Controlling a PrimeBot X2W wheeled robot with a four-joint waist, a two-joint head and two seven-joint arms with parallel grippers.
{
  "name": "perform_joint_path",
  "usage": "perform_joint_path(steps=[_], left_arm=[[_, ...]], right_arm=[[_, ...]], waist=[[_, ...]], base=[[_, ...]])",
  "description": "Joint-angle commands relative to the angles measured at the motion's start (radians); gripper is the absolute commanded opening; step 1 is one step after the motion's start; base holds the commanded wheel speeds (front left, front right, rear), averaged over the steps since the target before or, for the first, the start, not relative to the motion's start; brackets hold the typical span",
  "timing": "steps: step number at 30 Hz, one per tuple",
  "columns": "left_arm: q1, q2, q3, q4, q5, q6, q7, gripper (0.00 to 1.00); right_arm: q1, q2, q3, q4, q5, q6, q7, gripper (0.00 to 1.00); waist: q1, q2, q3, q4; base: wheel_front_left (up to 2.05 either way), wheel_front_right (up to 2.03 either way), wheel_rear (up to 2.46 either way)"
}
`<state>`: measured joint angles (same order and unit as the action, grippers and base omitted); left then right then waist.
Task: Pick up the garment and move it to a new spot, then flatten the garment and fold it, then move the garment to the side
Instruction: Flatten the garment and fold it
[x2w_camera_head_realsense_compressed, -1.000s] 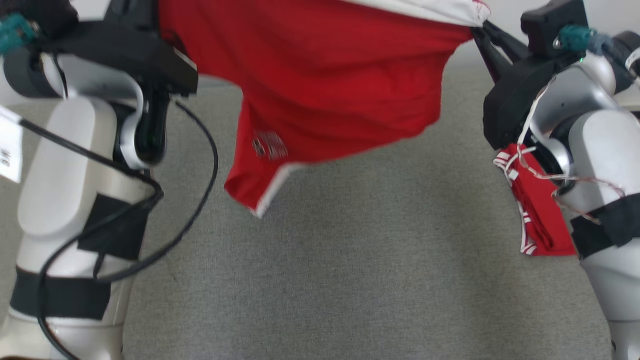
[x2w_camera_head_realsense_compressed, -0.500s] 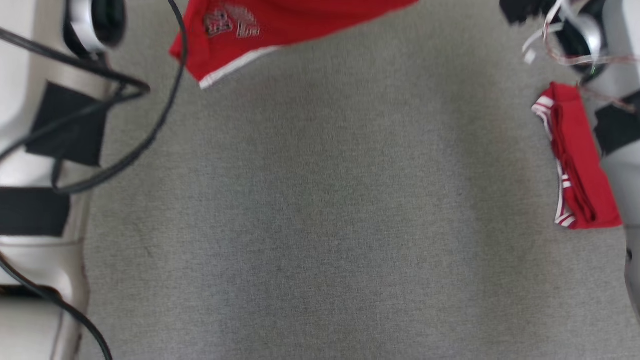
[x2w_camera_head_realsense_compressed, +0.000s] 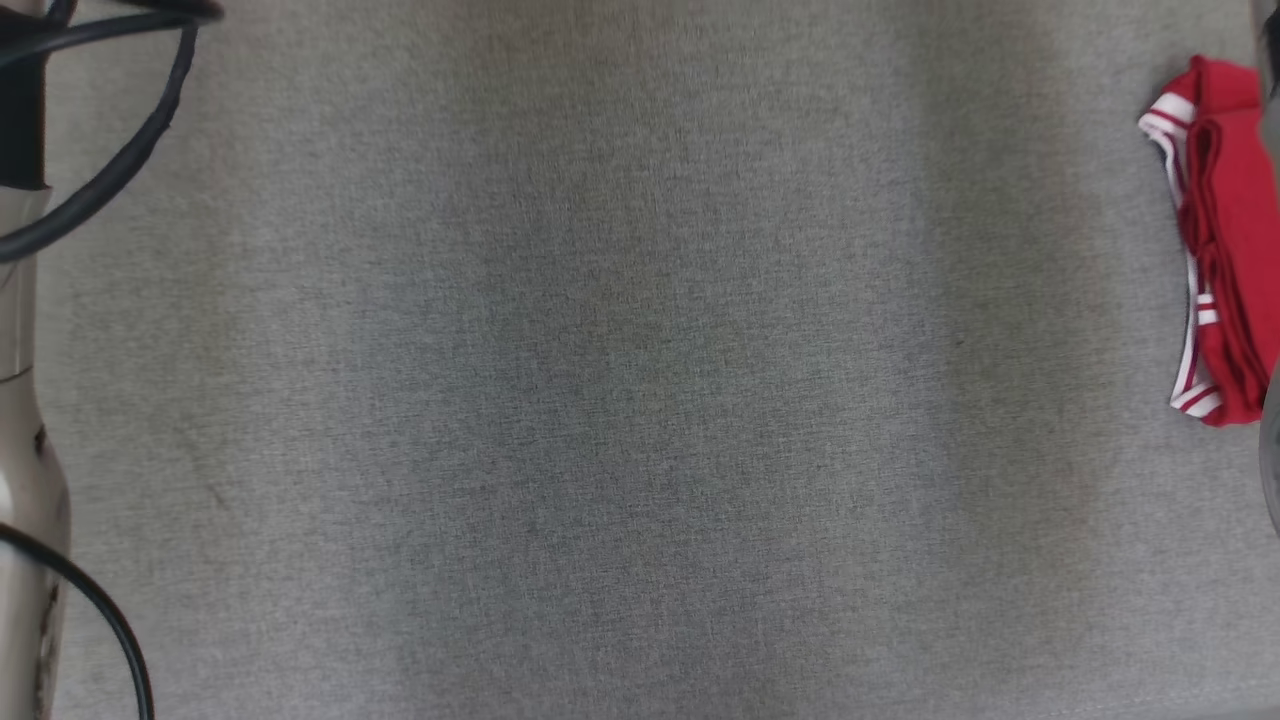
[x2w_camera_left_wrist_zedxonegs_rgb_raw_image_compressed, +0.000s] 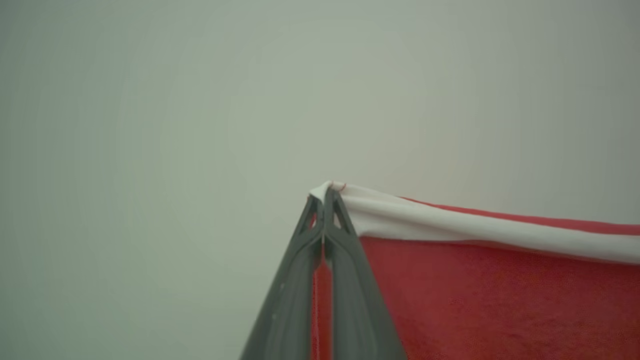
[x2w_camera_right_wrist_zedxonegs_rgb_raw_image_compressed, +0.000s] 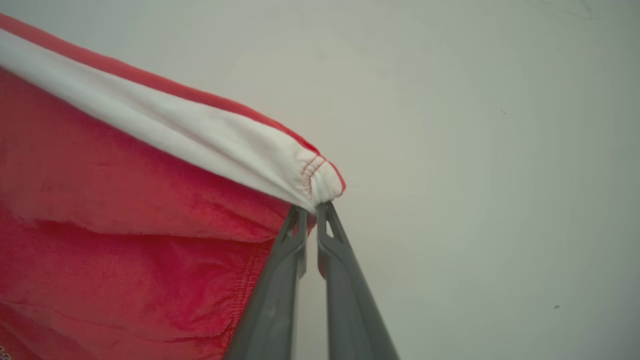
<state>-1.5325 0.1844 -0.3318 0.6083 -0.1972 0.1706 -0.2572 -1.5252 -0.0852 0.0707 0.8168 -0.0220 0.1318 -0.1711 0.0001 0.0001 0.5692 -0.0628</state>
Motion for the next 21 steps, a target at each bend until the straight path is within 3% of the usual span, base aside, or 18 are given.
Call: perform_joint_path(steps=[1,9,21], left_arm=[[-0.011,0.006,0.008,-0.050,0.024,0.019,-0.009,0.00],[0.123,-0.011,0.015,-0.253,0.061,0.014,-0.008,0.00],[0.379,-0.050,-0.005,-0.285,0.027,-0.052,-0.008,0.00]], right_arm=[[-0.018,0.004,-0.031,0.010,-0.049,-0.002,-0.034,0.00],[0.034,0.030,-0.095,0.062,-0.195,-0.002,-0.082,0.00],[0.167,0.005,0.021,0.166,-0.192,-0.002,-0.049,0.00]], waist=[[-0.0001,-0.0001,0.031,0.002],[-0.0001,-0.0001,0.073,0.012],[-0.0001,-0.0001,0.013,0.035]], base=[[0.00,0.00,0.00],[0.00,0.00,0.00],[0.00,0.00,0.00]])
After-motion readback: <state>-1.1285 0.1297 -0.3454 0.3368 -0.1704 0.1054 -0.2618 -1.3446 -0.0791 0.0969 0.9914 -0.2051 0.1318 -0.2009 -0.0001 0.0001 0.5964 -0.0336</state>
